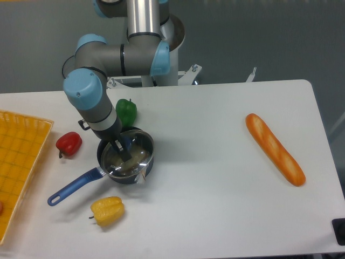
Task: Close the pot lid
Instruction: 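Press the lid down and adjust it to seat on the pan rim, then open the gripper and lift away from the lid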
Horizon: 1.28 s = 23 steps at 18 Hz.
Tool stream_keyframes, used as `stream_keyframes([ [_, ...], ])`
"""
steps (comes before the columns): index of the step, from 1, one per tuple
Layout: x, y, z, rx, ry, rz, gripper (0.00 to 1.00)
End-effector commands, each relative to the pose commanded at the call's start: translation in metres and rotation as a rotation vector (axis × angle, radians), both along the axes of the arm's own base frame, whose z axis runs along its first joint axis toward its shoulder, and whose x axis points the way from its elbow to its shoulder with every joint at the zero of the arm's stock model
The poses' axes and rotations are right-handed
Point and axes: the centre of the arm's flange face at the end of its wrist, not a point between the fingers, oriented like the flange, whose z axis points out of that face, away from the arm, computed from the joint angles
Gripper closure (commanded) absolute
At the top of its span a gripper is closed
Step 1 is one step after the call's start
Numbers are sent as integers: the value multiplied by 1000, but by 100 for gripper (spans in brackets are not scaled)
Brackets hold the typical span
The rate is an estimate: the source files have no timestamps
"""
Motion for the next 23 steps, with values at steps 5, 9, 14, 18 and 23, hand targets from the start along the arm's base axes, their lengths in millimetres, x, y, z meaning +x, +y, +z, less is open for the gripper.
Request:
stream_keyframes([
  [5, -1, 1, 0, 1, 1, -5, 41],
  [9, -1, 1, -1, -5, 1, -3, 22],
  [14, -1, 0, -2, -9, 2, -1, 4],
  [18, -7, 5, 12, 18, 17, 3, 0],
  [23, -18, 13, 34, 58, 41, 14, 0],
])
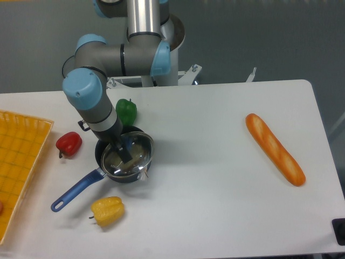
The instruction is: Close the pot lid
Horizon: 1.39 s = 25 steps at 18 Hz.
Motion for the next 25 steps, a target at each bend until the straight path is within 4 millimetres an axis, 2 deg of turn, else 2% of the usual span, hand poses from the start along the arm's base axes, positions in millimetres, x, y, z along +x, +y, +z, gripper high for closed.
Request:
stream_keyframes([
  [3, -21, 3, 27, 42, 24, 26, 0],
  [5, -37, -5, 43, 57, 32, 50, 0],
  [7, -44, -8, 59, 52, 27, 50, 0],
  [9, -62, -16, 73, 30, 8, 62, 0],
  [16, -96, -61, 105, 24, -80, -4, 0],
  [21, -124, -101, 127, 26, -81, -111, 0],
  [25, -120, -116, 137, 17, -84, -151, 0],
])
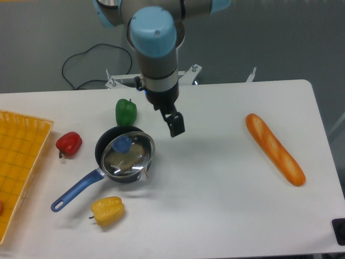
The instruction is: Close the pot lid
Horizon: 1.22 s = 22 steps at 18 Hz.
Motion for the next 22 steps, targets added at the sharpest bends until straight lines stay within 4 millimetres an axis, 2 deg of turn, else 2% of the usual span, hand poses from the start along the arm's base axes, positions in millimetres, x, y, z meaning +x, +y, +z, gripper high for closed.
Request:
stream_keyframes([
  [2, 3, -6, 5, 3, 7, -49, 0],
  [3, 4, -10, 0, -6, -3, -51, 0],
  [7, 8, -28, 2, 1, -21, -29, 0],
  [10, -2, -47, 3, 32, -66, 13, 0],
  [14, -8, -62, 2, 22, -75, -100, 0],
  [17, -13, -70, 4, 28, -81, -112, 0],
  [22, -32, -102, -2, 66, -136, -246, 0],
])
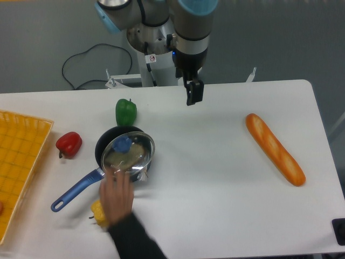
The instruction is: Close the pot lid
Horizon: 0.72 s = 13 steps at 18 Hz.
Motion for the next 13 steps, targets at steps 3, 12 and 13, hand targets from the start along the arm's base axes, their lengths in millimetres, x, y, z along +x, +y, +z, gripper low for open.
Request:
stream_keyframes([
  [3, -1, -1, 6, 3, 23, -3, 0],
  [12, 5, 9, 29, 34, 70, -31, 0],
  [13, 5, 9, 29, 35, 71, -31, 0],
])
